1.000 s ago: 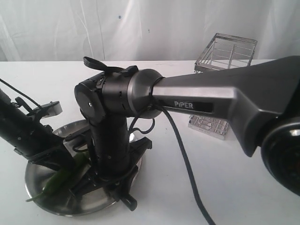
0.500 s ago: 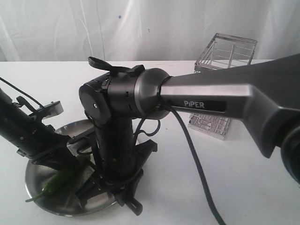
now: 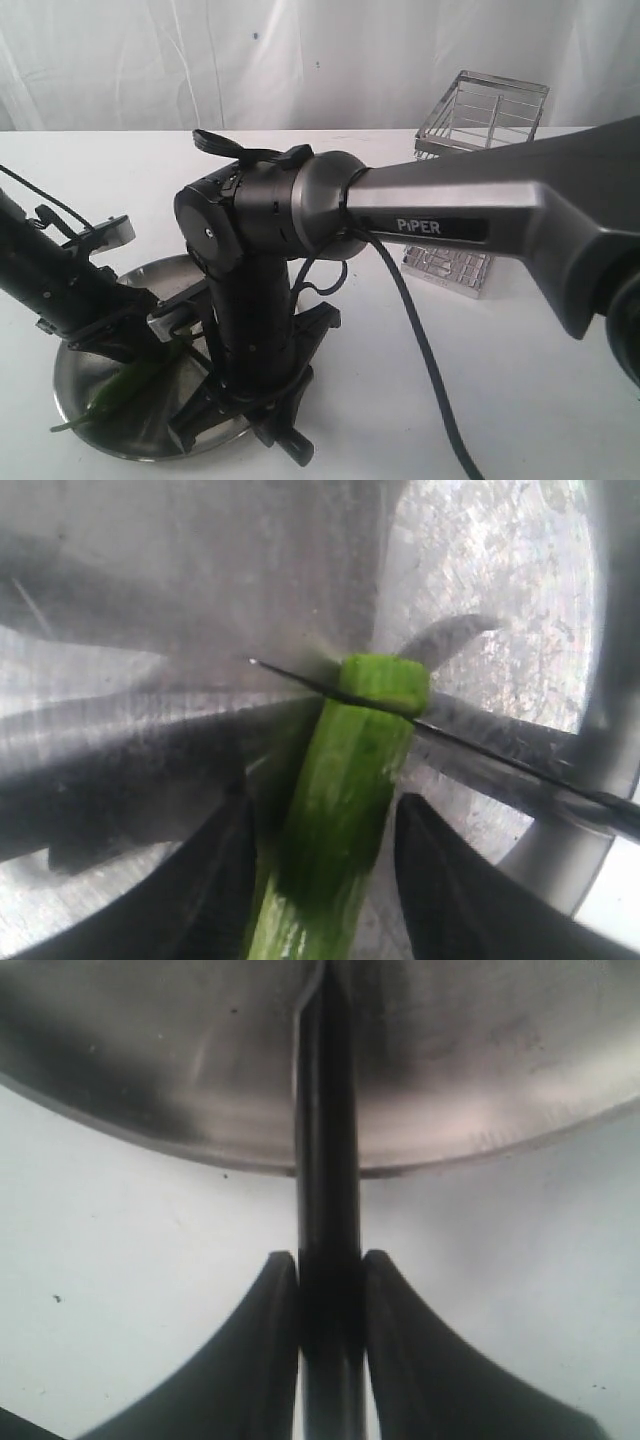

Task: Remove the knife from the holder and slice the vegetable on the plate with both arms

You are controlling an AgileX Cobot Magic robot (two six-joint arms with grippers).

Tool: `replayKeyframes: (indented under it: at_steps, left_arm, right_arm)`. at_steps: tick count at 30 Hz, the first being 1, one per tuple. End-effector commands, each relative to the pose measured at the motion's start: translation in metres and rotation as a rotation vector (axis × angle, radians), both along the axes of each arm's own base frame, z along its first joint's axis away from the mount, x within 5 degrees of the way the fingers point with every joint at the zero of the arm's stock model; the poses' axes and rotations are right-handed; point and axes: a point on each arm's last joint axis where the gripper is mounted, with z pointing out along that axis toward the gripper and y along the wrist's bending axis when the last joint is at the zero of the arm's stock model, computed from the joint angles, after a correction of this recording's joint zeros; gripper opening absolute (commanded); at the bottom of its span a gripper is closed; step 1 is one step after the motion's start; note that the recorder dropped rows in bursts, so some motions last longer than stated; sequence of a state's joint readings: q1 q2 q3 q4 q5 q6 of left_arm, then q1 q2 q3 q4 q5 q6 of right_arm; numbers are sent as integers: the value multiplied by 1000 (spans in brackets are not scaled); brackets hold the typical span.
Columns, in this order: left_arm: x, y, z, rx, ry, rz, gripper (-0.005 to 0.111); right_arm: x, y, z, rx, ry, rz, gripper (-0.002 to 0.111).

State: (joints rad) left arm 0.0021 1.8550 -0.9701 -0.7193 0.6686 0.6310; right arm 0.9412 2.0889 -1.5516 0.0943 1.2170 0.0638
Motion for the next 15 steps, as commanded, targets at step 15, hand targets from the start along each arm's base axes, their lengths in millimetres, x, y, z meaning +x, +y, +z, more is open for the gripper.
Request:
replayKeyframes:
  at_steps: [15]
  left_arm:
    - [-2, -1, -10, 7, 30, 0, 50]
  right_arm:
    - [17, -8, -2, -102, -136, 55, 1]
